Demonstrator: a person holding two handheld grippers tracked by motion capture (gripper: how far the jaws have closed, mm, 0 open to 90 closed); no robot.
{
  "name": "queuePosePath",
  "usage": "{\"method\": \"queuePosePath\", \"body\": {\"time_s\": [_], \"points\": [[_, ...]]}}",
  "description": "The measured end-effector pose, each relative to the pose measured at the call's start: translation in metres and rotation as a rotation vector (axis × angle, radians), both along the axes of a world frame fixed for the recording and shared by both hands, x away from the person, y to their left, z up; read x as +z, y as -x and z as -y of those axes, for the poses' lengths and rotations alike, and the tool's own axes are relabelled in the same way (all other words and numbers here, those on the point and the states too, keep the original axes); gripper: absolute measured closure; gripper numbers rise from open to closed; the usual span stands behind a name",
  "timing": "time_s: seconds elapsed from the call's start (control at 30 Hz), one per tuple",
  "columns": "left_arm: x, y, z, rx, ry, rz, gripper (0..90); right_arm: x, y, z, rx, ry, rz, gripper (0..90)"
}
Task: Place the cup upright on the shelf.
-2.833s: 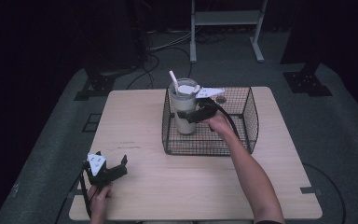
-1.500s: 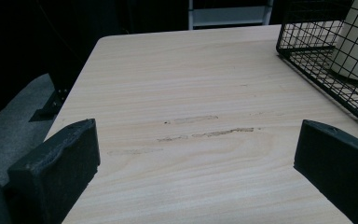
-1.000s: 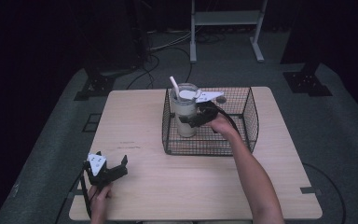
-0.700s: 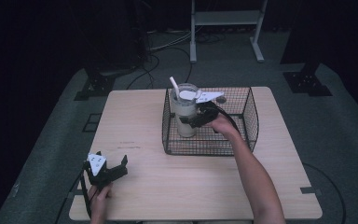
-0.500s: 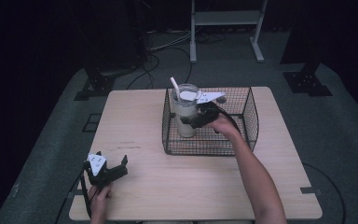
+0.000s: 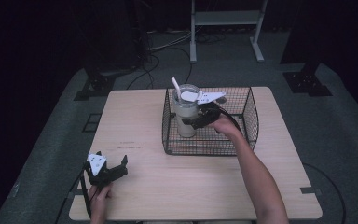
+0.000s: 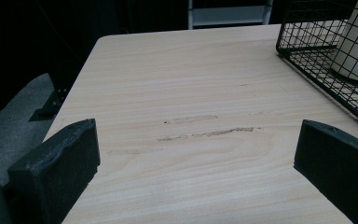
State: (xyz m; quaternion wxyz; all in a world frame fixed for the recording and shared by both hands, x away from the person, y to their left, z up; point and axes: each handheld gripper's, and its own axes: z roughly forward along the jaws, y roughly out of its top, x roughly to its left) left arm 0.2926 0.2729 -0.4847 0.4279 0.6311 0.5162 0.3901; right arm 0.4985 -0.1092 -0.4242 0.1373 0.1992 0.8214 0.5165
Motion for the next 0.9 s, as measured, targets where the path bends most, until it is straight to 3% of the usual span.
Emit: {"method": "queuePosePath", "body": {"time_s": [0.9], "points": [[0.0001,0.0,-0.0004,0.001,0.003,0.0,0.0,0.0042,0.0061,0.0072,-0.011,0.032,0.002,7.5]]}}
